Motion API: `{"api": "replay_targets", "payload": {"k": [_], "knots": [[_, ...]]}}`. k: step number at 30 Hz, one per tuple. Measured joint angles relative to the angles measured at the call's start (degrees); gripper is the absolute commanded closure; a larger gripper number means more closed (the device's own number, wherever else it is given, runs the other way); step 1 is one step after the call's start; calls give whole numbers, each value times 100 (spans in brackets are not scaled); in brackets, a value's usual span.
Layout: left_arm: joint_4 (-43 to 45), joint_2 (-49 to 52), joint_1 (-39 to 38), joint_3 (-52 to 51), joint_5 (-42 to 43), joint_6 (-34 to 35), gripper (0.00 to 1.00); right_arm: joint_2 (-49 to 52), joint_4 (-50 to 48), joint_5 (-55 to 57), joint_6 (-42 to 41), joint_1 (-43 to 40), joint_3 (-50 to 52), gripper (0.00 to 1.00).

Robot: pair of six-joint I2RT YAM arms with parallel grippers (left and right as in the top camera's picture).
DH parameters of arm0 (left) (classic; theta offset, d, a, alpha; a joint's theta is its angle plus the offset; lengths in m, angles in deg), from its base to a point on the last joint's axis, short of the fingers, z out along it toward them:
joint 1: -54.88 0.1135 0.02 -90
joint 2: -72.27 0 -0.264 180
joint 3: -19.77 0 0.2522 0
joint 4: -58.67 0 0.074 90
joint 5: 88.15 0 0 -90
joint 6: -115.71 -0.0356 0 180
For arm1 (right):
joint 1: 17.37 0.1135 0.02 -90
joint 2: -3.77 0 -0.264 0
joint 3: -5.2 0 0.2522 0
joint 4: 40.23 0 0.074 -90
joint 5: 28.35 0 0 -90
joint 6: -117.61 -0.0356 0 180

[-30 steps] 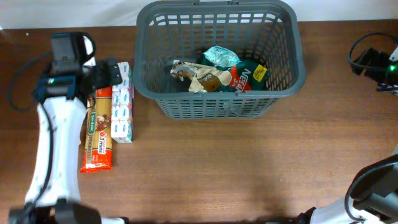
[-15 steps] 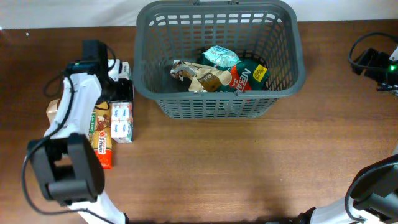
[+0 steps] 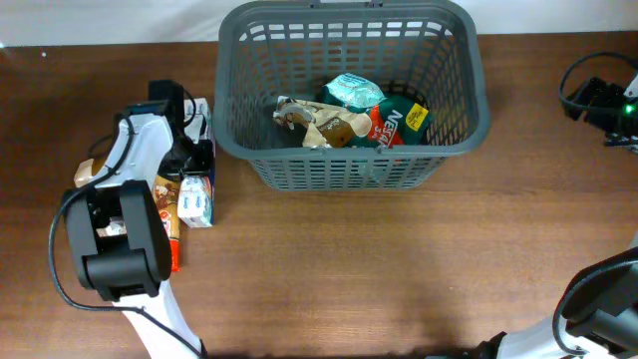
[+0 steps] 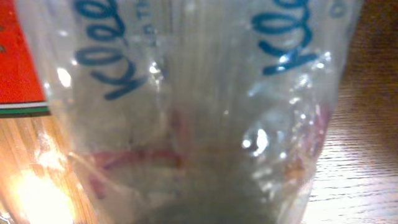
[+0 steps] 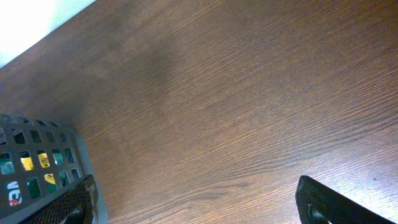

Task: Pack container
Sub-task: 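Retract the right arm and grasp the Kleenex tissue pack with the left gripper, then lift the Kleenex pack and lay it in the basket with the left gripper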

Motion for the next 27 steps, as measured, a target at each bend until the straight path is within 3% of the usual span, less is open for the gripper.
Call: {"api": "replay_targets", "payload": {"k": [7,14,18,23,27], "knots": [[-879,111,0,962,2,-2,98,0,2,0,-2,0,0,1],[-1600,192,0,3842,0,-4,98,0,2,-4,0,0,0,1],[-1593,186,-2,5458,7,-138,98,0,-2,-2,-2,0,0,1],[-1679,153,-142,6885,28,-964,98,0,-2,0,0,0,0,1],[-1810,120,-704,7401,437,-1991,98,0,-2,0,0,0,0,1]]}}
